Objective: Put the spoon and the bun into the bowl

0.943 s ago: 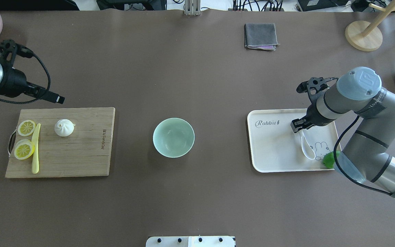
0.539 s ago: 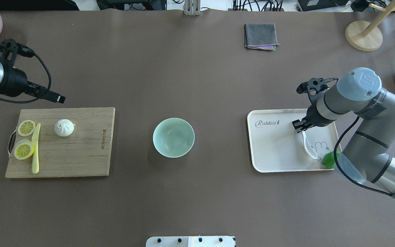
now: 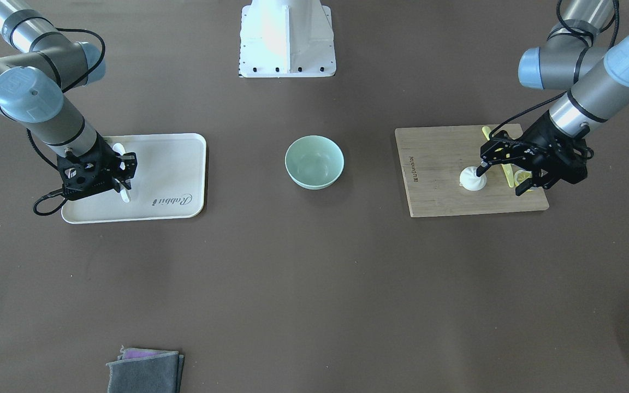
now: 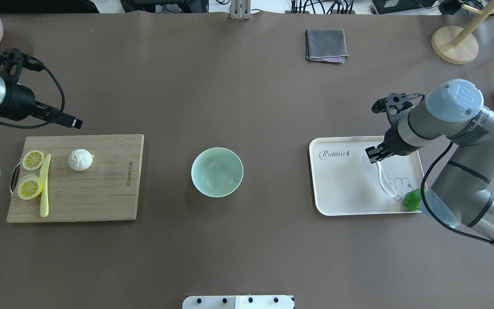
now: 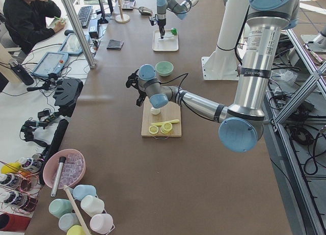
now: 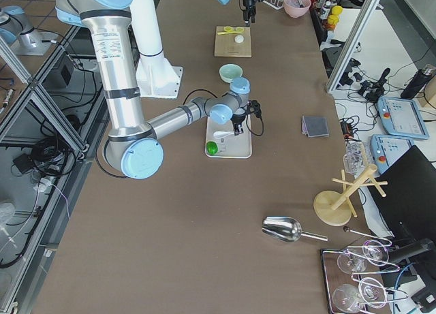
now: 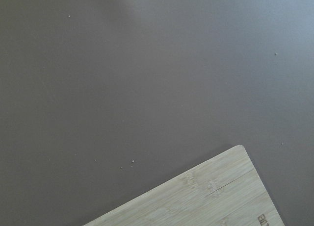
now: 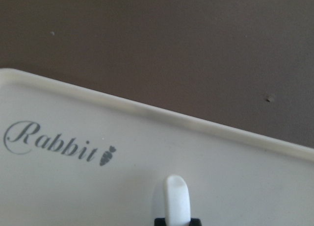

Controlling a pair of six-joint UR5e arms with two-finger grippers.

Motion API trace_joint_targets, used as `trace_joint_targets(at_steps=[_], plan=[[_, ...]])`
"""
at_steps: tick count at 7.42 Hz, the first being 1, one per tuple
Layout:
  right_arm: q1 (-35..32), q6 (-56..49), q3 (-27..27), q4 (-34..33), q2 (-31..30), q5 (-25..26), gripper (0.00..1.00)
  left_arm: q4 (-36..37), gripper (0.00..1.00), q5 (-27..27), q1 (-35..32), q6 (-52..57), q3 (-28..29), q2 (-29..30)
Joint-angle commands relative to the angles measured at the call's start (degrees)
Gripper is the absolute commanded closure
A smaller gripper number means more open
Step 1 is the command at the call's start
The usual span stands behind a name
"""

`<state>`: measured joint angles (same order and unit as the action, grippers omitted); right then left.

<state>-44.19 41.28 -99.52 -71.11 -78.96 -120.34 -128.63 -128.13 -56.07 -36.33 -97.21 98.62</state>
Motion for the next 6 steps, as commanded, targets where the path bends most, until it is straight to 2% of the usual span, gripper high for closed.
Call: trace_joint_targets(at_steps=[1,3,6], plan=[[-2.0,2.1,-1.3,-0.9,2.0,-2.3,1.00,0.0,0.02,2.0,0.7,-0.1,0.5,0.4],[-1.6,12.3,-1.3,-3.1,8.8,-2.3,1.00,0.0,0.02,6.1,5.5,-0.2,0.4,-0.2],[0.6,21.5,-0.9,-3.2,16.4,-1.5,1.00,0.0,0.02,6.6,8.7,-0.1,0.4,-2.2]])
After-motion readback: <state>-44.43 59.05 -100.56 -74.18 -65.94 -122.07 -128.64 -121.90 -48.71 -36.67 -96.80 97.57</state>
